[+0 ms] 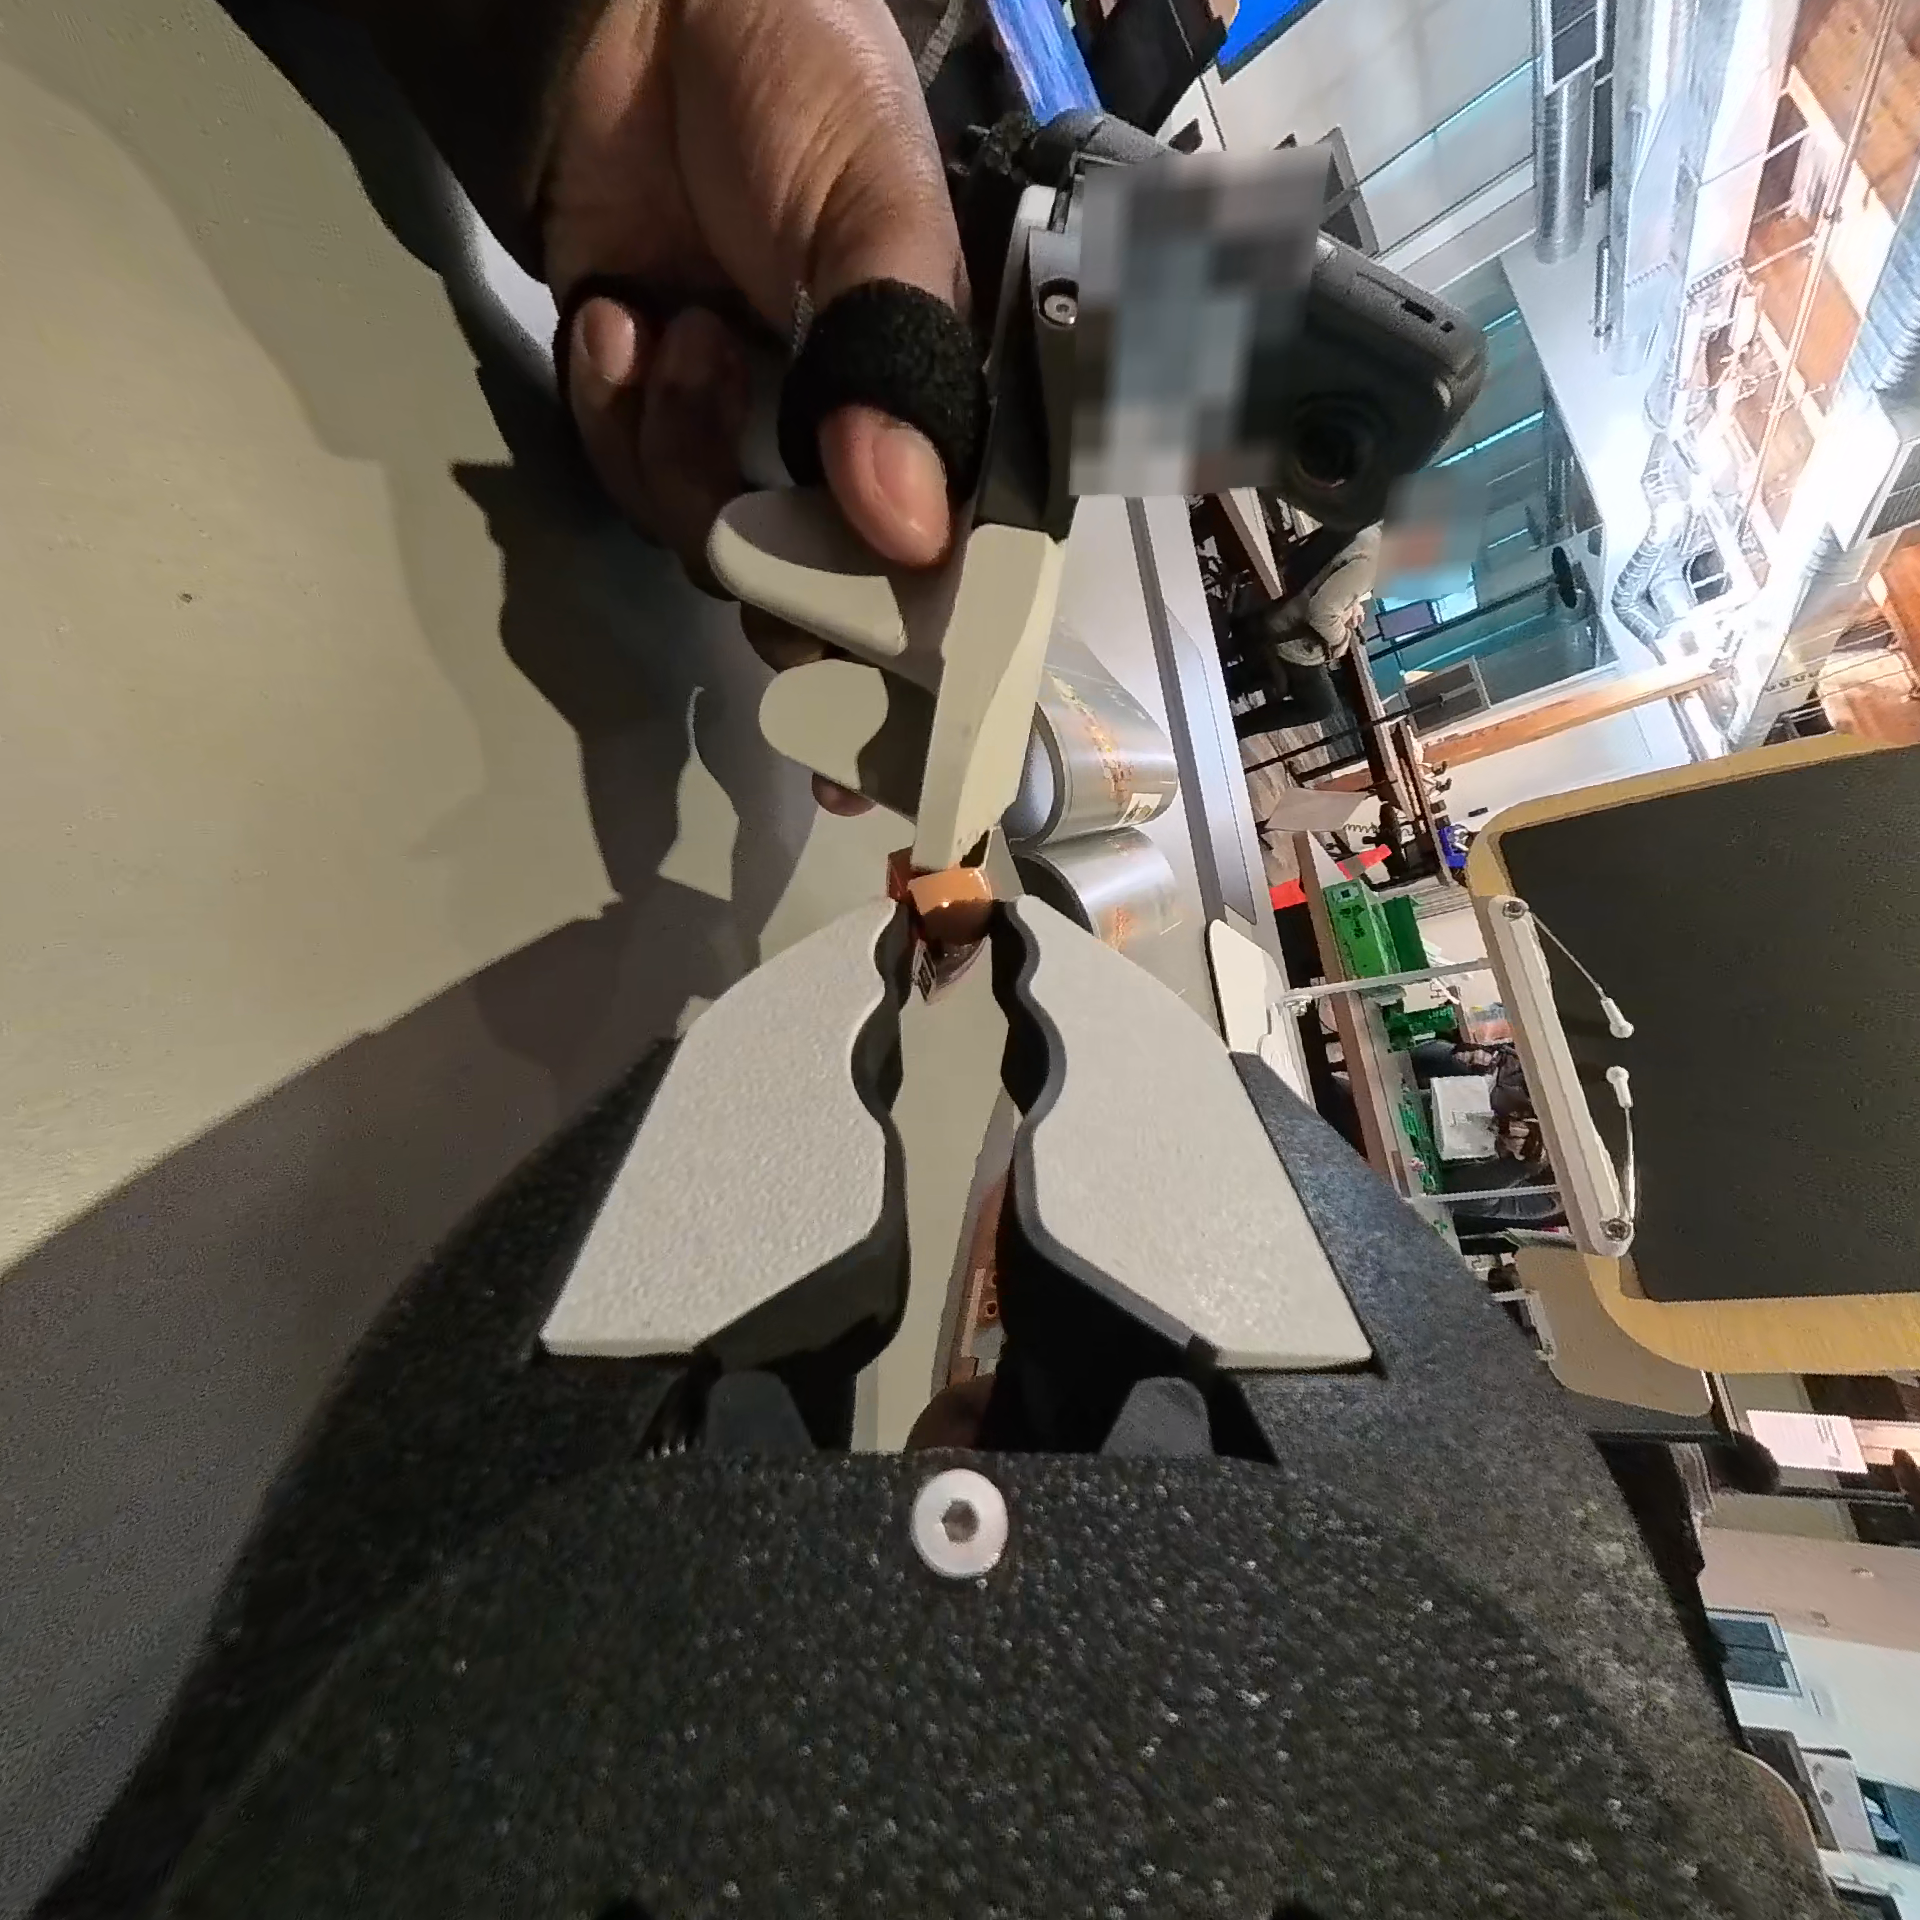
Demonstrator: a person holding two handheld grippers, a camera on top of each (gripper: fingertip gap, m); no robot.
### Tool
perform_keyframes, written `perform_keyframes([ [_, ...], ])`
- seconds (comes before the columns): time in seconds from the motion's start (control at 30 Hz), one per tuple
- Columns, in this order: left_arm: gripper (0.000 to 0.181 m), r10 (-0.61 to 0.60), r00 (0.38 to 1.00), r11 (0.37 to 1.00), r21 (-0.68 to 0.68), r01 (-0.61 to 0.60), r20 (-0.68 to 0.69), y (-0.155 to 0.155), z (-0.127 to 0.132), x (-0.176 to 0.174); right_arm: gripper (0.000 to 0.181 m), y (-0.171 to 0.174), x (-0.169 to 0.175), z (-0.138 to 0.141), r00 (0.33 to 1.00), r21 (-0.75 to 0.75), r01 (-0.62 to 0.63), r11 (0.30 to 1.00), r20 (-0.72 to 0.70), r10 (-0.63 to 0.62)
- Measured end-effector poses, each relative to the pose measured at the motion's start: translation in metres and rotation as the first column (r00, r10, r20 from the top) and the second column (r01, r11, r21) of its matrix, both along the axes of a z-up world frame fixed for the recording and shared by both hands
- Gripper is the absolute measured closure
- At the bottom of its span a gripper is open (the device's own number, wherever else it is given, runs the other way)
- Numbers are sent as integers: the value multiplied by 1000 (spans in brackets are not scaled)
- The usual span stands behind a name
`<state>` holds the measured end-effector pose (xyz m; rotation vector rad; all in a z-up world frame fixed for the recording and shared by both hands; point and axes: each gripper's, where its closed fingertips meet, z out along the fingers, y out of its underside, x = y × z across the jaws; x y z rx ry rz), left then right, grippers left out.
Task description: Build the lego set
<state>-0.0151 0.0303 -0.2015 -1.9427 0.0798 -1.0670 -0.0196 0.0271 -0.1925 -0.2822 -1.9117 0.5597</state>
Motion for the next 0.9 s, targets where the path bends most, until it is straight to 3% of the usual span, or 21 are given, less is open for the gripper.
perform_keyframes([
  [0.2,148,25,999,1000,15,-25,-29,2,1,-4,166,3,-4,0,999,-37,31,999,-16,-32],
  [0.27,148,55,991,998,17,-54,-121,4,-5,-8,160,5,-5,-6,999,-37,53,998,13,-53],
  [0.33,148,66,982,997,59,-57,-177,5,-2,-9,142,9,-5,-13,996,-45,74,996,58,-71],
  [0.47,148,106,930,994,73,-86,-352,8,-12,-17,137,20,3,-16,986,-167,104,981,145,-80],
  [0.6,148,96,836,995,43,-86,-540,9,-34,-23,138,43,8,-17,957,-342,208,916,266,-118],
  [0.73,148,90,768,995,30,-92,-634,11,-46,-27,143,71,12,-14,930,-446,300,843,333,-155],
  [0.9,148,106,743,993,25,-119,-661,13,-49,-33,150,105,15,-7,922,-507,356,785,325,-208],
])
